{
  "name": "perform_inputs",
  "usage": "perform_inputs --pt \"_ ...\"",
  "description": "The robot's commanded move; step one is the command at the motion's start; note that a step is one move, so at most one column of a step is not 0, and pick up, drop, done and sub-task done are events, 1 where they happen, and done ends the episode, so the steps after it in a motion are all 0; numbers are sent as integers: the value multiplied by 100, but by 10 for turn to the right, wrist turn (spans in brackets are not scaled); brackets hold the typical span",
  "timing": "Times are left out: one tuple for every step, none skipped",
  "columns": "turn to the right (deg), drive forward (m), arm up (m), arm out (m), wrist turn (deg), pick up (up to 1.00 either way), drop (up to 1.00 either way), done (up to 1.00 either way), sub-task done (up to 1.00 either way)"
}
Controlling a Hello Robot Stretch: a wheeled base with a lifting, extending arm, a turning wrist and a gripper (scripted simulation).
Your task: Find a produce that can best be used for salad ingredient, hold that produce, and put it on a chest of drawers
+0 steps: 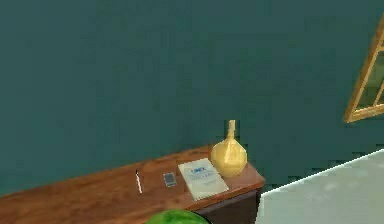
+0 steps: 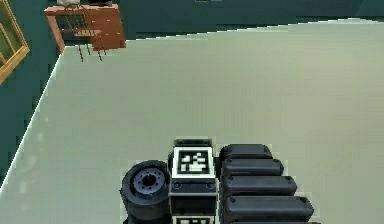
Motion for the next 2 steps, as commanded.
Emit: perform_inputs --pt "450 0 0 0 0 0 0 0 0" --pt "450 0 0 0 0 0 0 0 0"
